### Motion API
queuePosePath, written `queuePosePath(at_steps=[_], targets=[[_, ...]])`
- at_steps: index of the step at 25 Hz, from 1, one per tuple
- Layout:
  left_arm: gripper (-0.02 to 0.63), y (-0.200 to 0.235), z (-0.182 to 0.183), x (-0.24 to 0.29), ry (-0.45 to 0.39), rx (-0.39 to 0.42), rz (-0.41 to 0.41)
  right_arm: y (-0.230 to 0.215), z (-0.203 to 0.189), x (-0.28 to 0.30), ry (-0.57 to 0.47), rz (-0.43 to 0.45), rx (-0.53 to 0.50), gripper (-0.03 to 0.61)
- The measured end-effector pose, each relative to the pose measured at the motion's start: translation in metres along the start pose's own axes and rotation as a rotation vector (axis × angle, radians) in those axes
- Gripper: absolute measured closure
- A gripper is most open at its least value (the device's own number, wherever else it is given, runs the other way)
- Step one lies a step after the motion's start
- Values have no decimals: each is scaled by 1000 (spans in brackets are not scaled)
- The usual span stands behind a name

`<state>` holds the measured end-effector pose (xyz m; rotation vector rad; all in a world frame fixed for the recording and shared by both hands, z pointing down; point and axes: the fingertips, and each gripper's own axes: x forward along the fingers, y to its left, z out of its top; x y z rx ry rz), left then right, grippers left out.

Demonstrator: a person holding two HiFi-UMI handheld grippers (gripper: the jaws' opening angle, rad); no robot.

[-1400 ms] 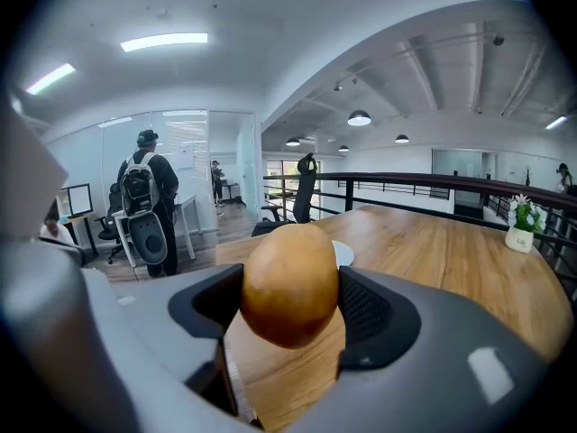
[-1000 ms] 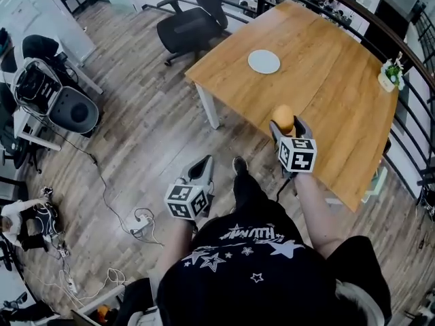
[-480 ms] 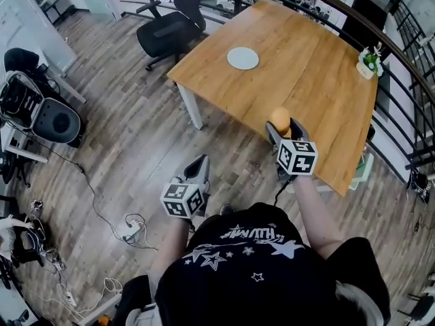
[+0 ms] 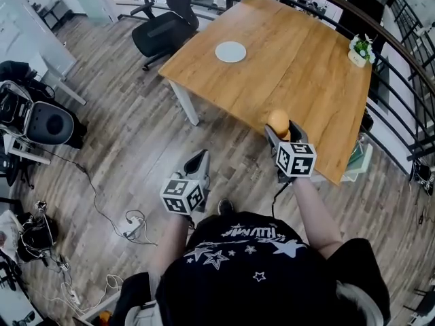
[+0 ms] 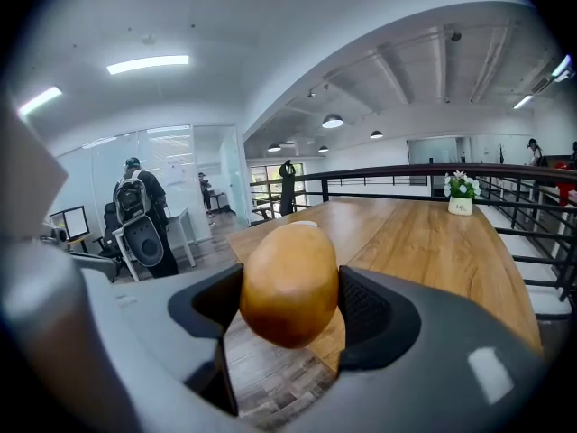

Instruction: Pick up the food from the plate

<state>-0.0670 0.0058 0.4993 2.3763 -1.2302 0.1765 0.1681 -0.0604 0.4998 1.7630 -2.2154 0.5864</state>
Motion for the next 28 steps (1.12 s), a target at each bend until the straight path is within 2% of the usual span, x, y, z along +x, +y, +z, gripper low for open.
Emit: queuePosePath(at_steps=[16,28], targets=[[612,-117,-65,-60,4,20,66,-33,-65,-117,26,86,-6,247],[612,-186,-107,-96,-14,-15,100,-53,-107,-186,54,139,-11,247]])
